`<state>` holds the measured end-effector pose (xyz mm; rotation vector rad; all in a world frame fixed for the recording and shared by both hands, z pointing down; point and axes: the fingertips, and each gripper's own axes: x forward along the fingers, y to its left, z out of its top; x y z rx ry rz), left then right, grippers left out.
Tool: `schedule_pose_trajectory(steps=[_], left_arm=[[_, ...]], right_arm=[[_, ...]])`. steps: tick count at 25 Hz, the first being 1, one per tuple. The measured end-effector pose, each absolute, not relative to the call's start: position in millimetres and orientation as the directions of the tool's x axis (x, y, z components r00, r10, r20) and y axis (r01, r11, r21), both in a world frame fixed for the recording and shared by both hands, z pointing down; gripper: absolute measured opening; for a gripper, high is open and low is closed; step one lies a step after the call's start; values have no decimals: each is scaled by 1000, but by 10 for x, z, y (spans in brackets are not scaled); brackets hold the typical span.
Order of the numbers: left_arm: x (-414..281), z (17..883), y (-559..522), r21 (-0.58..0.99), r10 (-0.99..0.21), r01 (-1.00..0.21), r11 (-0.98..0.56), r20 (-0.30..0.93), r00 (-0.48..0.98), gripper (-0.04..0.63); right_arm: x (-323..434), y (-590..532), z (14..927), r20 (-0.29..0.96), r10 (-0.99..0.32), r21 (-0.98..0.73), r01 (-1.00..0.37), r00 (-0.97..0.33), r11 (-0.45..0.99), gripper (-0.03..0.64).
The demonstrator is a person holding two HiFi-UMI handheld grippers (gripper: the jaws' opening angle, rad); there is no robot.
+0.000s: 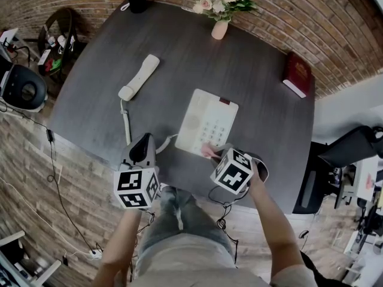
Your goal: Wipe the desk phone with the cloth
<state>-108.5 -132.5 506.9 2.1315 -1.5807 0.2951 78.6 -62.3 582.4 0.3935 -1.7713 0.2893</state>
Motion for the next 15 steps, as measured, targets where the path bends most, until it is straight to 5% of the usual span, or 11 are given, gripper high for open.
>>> schedule_pose_trajectory(steps=[15], left_arm=[[-1103, 5096, -1182, 243, -843, -943, -226, 436, 314, 9]], right_arm=[[686, -366, 5900, 974, -74, -17, -394, -214, 919, 20]])
